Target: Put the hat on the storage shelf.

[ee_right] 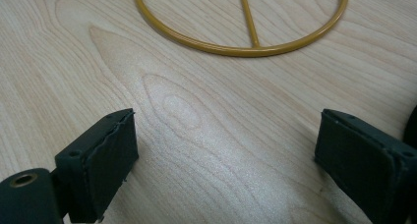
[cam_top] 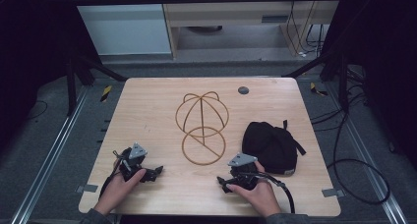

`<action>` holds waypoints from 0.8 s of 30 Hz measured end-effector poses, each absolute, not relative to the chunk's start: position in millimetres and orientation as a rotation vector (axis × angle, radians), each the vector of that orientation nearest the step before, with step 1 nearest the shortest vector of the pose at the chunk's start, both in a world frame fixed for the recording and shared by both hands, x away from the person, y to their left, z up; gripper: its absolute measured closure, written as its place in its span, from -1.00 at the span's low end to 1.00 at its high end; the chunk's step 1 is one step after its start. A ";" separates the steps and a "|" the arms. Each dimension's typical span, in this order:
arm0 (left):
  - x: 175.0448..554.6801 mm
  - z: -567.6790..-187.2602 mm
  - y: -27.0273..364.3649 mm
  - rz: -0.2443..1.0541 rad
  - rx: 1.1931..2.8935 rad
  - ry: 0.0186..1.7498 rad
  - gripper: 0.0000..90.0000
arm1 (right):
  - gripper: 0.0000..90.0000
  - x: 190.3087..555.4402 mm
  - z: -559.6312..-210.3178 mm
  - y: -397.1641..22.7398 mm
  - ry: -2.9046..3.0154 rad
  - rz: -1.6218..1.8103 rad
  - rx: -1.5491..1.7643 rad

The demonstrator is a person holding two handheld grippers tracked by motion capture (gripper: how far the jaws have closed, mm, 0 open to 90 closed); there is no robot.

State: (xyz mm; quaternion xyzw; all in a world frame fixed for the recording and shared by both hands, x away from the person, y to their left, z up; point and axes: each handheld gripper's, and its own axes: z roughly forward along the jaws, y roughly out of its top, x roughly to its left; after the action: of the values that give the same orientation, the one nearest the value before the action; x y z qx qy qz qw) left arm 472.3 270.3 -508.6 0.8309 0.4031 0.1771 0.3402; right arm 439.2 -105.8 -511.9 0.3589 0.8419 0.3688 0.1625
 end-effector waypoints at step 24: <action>472.3 -508.6 270.3 0.461 2.162 1.049 -1.00 | -0.83 428.3 -495.6 -105.5 2.368 0.966 1.040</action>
State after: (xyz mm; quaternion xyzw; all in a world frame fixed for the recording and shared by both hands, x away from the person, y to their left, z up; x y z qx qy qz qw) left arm 472.3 270.3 -508.6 0.8308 0.4032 0.1771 0.3403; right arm 428.3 -105.5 -495.6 0.3698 0.8421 0.3438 0.1894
